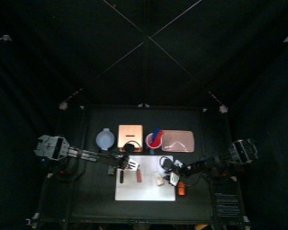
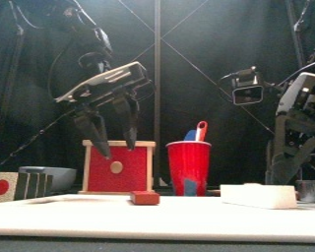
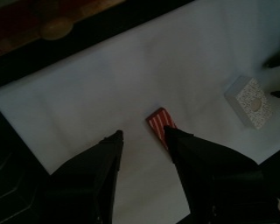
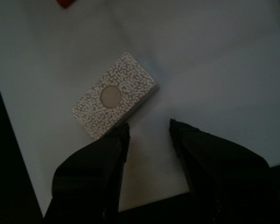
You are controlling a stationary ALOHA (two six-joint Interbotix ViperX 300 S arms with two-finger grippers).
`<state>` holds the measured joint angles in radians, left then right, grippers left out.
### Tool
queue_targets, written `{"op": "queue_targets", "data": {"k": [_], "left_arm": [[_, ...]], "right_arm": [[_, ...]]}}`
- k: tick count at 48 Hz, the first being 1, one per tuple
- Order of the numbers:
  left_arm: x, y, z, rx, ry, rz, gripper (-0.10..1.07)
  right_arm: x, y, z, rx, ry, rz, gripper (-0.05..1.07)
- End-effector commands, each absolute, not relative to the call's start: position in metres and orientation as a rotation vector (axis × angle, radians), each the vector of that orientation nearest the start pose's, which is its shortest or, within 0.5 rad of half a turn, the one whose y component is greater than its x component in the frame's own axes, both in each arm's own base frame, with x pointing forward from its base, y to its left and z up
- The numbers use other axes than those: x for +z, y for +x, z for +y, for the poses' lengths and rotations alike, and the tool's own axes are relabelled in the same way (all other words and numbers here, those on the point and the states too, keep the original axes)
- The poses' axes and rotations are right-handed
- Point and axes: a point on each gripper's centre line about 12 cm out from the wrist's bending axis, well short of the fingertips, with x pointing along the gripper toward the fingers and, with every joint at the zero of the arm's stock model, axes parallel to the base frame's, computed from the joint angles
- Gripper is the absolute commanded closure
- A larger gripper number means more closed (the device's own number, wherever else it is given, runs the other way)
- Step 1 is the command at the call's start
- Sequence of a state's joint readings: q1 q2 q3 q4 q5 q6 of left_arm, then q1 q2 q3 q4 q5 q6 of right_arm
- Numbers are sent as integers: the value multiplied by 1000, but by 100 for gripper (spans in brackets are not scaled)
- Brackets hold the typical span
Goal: Grab salmon with left arm
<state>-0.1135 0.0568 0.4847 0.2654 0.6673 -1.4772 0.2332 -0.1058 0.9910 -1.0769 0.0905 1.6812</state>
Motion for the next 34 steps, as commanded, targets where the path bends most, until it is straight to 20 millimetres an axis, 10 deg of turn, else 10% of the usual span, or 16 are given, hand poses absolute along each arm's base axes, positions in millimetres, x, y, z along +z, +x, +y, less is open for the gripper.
{"op": "queue_targets", "data": {"k": [1, 34], "left_arm": [[169, 381, -25, 744, -950, 943, 17], [165, 380, -36, 737, -990, 960, 17]], "right_arm": [[110, 288, 61, -129, 422, 909, 24], [105, 308, 77, -133, 471, 924, 24]]}}
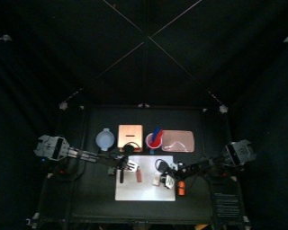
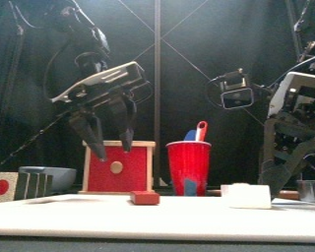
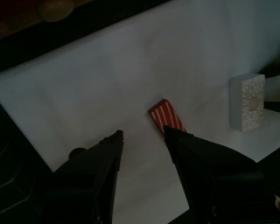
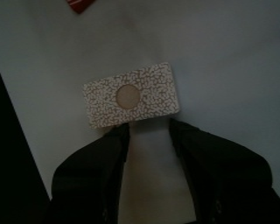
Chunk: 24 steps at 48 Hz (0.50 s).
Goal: Grab salmon with left arm
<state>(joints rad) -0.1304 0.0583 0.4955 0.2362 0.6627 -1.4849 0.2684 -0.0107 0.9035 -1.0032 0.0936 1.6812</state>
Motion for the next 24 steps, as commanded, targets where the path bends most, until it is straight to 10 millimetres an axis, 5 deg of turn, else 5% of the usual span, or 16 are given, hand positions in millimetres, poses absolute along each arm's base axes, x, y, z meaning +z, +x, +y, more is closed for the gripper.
{"op": "queue_targets", "data": {"k": [1, 24], "left_arm": [[165, 381, -37, 734, -994, 960, 17], [146, 410, -60, 852, -1056, 1017, 17]], "right_arm": [[105, 308, 77, -134, 470, 926, 24], [140, 281, 59, -126, 387, 818, 24]]}}
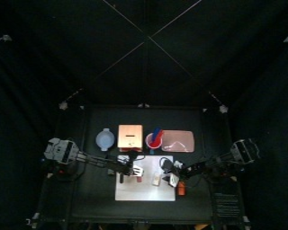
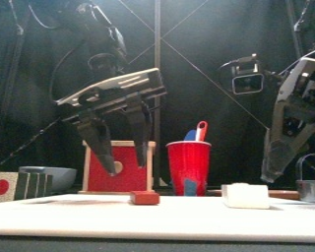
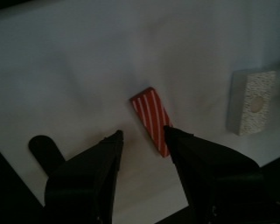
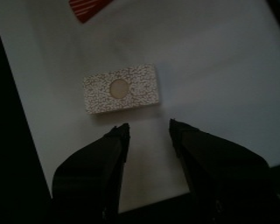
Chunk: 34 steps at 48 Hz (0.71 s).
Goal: Grab salmon with left arm
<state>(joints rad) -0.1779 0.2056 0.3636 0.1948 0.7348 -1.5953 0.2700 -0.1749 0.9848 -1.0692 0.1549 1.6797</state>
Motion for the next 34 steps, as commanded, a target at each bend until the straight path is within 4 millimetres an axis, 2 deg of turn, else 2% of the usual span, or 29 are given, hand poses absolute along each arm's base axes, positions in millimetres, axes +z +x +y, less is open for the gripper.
{"op": "queue_targets", "data": {"k": [1, 17, 34], "left_arm": [[145, 410, -61, 858, -1055, 1021, 17], [136, 435, -70, 980, -1145, 959, 17], [125, 442, -72, 1064, -1143, 959, 17]], "right_arm": [[142, 281, 59, -124, 380, 812, 24], [141, 275, 57, -117, 358, 812, 24], [139, 268, 54, -119, 351, 814, 24]]}}
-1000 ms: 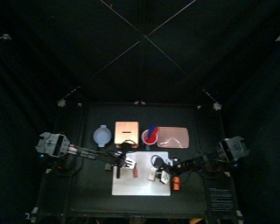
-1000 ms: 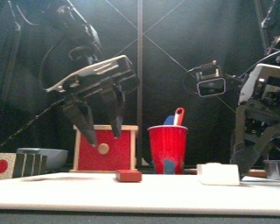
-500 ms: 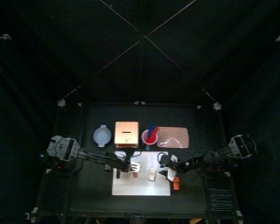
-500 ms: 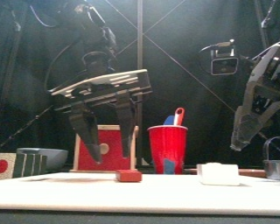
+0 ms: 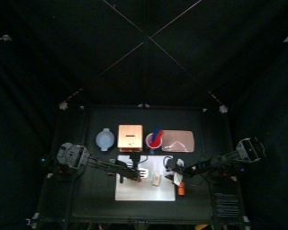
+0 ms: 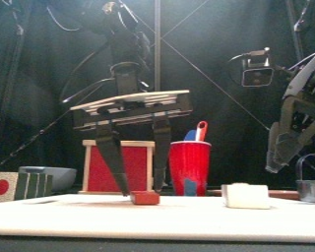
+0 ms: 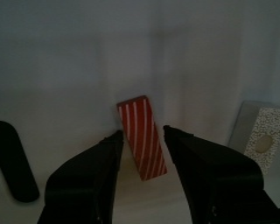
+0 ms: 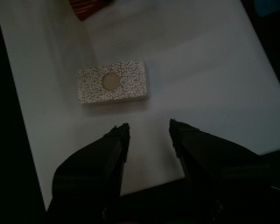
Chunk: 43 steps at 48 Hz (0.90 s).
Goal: Grab salmon with left arm
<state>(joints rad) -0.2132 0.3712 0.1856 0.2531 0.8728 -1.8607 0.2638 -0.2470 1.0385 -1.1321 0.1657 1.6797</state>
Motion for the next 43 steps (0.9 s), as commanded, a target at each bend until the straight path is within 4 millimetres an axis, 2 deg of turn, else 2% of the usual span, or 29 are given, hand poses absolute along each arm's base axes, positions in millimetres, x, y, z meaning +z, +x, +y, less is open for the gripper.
{"op": "queue_targets", "data": {"k": [1, 13, 20, 36, 43], "left_arm": [[124, 443, -72, 1064, -1143, 959, 17], [111, 447, -76, 1083, -1126, 984, 18], [110, 442, -77, 1102, -1097, 1003, 19], [107, 439, -82, 1114, -1075, 1022, 32], [114, 439, -82, 1115, -1069, 1020, 32]], "right_arm": [[139, 267, 53, -120, 350, 816, 24], [137, 266, 53, -123, 351, 820, 24], [137, 265, 53, -124, 354, 821, 24], [137, 265, 53, -125, 355, 822, 24], [138, 265, 52, -123, 350, 818, 24]]}}
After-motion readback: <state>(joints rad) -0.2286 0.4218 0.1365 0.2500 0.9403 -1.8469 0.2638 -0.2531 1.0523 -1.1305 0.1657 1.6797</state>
